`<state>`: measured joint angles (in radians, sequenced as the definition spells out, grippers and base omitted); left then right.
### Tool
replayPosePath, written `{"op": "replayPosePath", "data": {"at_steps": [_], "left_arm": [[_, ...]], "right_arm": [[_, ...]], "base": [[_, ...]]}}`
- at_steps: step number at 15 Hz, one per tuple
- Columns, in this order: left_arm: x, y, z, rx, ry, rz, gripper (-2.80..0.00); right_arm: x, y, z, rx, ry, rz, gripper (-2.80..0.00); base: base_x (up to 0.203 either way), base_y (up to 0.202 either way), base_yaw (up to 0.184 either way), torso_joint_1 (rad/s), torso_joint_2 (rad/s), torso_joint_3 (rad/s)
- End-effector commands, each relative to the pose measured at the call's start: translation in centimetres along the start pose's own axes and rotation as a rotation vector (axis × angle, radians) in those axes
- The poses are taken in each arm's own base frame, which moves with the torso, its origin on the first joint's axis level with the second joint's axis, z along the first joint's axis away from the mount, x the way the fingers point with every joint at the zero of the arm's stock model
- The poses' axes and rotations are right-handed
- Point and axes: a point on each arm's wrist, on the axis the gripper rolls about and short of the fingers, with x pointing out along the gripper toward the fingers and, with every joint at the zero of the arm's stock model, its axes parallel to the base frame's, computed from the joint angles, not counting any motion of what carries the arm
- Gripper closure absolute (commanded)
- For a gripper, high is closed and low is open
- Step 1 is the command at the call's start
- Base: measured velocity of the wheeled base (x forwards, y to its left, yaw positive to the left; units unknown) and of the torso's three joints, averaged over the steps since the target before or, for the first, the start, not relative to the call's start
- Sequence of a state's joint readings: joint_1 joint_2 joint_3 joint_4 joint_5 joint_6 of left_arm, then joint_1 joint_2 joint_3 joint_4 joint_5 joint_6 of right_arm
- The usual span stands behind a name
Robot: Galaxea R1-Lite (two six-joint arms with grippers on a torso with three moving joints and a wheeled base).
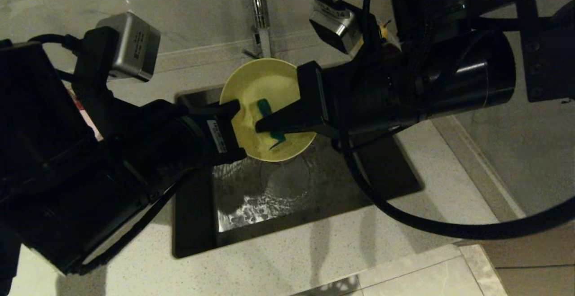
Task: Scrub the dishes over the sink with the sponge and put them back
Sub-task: Wipe the bowl
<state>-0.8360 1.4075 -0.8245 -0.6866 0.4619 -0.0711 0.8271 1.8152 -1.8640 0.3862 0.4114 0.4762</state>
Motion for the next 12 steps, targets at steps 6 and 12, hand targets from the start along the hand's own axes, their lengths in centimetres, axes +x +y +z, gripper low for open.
{"op": "replayPosePath", "data": {"at_steps": [6,12], "left_arm": [[-0.4,0.3,-0.2,-0.009,0.003,0.006,0.0],[-0.1,0.6,0.0,-0.01,-0.004,0.028,0.0]], "right_arm": [[-3.0,1.6,0.8,-0.027,-0.073,0.006,0.0],[-5.1,2.0,0.4,-0.022,-0.087,-0.029,0.0]], "base": [[0.0,0.0,0.0,0.0,0.0,0.0],[0.0,0.0,0.0,0.0,0.0,0.0]]}}
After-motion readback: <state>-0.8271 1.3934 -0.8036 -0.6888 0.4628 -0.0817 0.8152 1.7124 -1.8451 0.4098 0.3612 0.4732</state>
